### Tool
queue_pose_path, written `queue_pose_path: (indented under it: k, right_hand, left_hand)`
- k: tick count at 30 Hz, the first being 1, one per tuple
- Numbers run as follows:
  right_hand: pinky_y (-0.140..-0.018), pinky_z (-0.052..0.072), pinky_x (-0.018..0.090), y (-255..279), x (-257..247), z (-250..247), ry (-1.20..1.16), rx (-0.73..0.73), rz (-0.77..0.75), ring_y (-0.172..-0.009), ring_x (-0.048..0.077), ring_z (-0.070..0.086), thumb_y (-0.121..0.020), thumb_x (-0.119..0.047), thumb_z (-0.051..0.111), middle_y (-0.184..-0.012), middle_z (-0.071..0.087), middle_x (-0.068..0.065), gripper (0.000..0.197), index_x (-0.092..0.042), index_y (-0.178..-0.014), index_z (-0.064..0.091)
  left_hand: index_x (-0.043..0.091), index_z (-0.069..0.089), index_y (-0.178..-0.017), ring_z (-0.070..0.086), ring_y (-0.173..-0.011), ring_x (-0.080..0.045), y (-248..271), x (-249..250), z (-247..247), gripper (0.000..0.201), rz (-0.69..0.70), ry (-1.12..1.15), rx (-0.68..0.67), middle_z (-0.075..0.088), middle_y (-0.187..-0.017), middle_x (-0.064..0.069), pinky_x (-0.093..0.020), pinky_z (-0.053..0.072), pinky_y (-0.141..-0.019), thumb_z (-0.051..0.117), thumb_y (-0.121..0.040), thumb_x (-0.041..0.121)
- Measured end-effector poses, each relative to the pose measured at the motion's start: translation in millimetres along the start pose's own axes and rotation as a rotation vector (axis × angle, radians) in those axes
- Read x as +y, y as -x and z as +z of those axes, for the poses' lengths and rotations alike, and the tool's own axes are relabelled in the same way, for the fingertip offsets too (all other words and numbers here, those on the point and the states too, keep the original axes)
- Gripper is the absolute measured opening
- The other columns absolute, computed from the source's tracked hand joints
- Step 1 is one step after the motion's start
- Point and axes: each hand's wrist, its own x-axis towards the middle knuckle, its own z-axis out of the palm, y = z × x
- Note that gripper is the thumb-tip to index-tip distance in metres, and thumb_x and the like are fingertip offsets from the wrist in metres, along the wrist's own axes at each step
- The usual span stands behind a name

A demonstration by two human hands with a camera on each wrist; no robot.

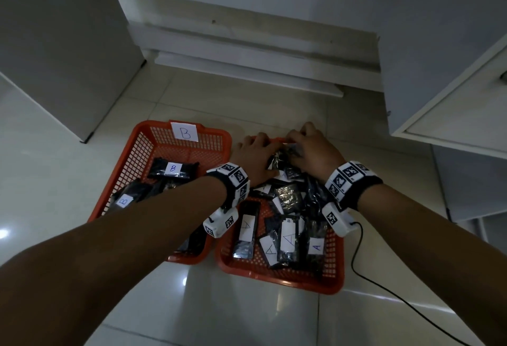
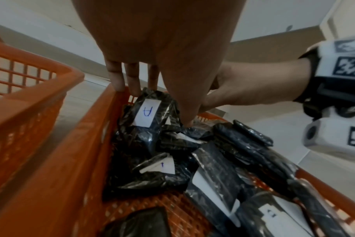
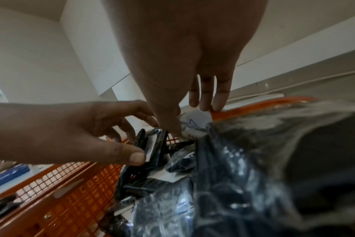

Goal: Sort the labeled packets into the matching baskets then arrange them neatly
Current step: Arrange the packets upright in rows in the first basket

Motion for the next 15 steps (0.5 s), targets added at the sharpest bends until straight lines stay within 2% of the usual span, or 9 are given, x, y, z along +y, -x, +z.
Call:
queue_pose_path:
  k: [3,6,12,15]
  right_hand:
    - [-0.075,0.049,0.037,1,2,-1,0.045,-0.019,-0.032,-0.103,0.028,0.05,-0.087,-0.031,0.076,-0.114,0.042,0.004,0.038,-0.021,-0.12,0.06]
    - [-0.07,0.04,0.034,0,0,0,0.086,-0.039,-0.049,-0.104,0.026,0.049,-0.085,-0.03,0.077,-0.115,0.043,0.002,0.041,-0.022,-0.118,0.055]
    - [-0.074,0.049,0.037,-2,-3,-4,0.046,-0.012,-0.055,-0.104,0.025,0.048,-0.083,-0.028,0.077,-0.112,0.041,0.002,0.04,-0.021,-0.116,0.056]
    - [-0.076,0.049,0.039,0,-3,-6,0.018,0.003,-0.078,-0.103,0.024,0.048,-0.085,-0.026,0.075,-0.11,0.043,0.001,0.035,-0.021,-0.115,0.057]
  left_hand:
    - [0.026,0.047,-0.139,0.051,-0.118,-0.035,-7,-1,1,0.074,-0.026,0.008,0.004,0.045,-0.139,-0.004,-0.052,0.049,-0.093,0.07,-0.08,0.063]
    - [0.022,0.044,-0.138,0.054,-0.113,-0.033,-8,-3,1,0.075,-0.04,0.051,0.053,0.047,-0.137,-0.004,-0.049,0.05,-0.089,0.072,-0.079,0.059]
    - [0.019,0.047,-0.14,0.054,-0.112,-0.033,-6,2,-2,0.074,-0.025,-0.016,0.011,0.047,-0.132,-0.008,-0.047,0.051,-0.087,0.071,-0.08,0.056]
    - [0.015,0.051,-0.135,0.051,-0.111,-0.034,0,-5,-10,0.066,0.006,0.001,-0.023,0.045,-0.129,-0.011,-0.047,0.05,-0.088,0.071,-0.083,0.051]
